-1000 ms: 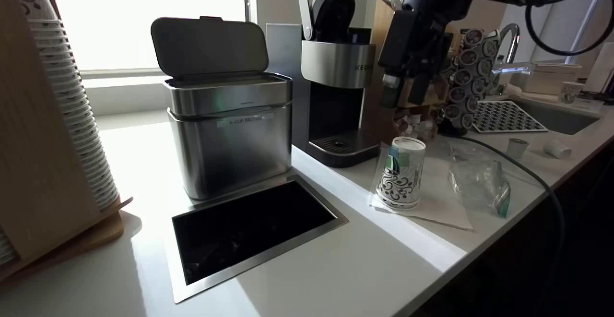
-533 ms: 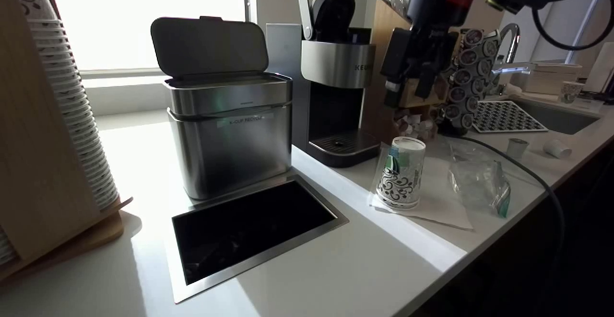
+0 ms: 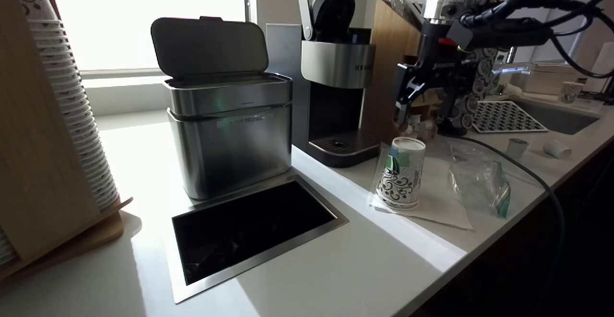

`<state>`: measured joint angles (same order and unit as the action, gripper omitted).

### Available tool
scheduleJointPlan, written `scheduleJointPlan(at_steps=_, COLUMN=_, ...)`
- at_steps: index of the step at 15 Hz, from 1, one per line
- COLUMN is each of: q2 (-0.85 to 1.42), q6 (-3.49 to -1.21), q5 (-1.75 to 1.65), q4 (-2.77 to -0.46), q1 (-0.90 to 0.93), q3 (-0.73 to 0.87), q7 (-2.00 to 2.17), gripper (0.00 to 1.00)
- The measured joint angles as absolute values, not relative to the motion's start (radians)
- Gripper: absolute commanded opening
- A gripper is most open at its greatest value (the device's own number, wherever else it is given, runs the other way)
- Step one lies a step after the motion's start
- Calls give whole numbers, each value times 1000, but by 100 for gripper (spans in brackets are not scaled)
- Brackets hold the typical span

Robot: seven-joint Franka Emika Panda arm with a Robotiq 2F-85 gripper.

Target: Turn the cups around

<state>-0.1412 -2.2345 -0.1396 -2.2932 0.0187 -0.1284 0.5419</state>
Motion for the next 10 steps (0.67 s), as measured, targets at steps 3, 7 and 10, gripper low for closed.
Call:
scheduleJointPlan(at_steps=3, q2=-115, q6=-2234, q5=-121, q4=-2290, q1=4, q3=-107, q7=653, gripper=100)
scheduleJointPlan(at_steps=7, q2=-85, q6=-2233, q5=-17, q4=-2287, q1=-1, q3=-67, q7=729, gripper=100)
scheduleJointPlan(at_steps=10, q2=-69, q6=-2229, q5=119, q4=-2286, q1=-1, q3=-42, q7=732, gripper=100)
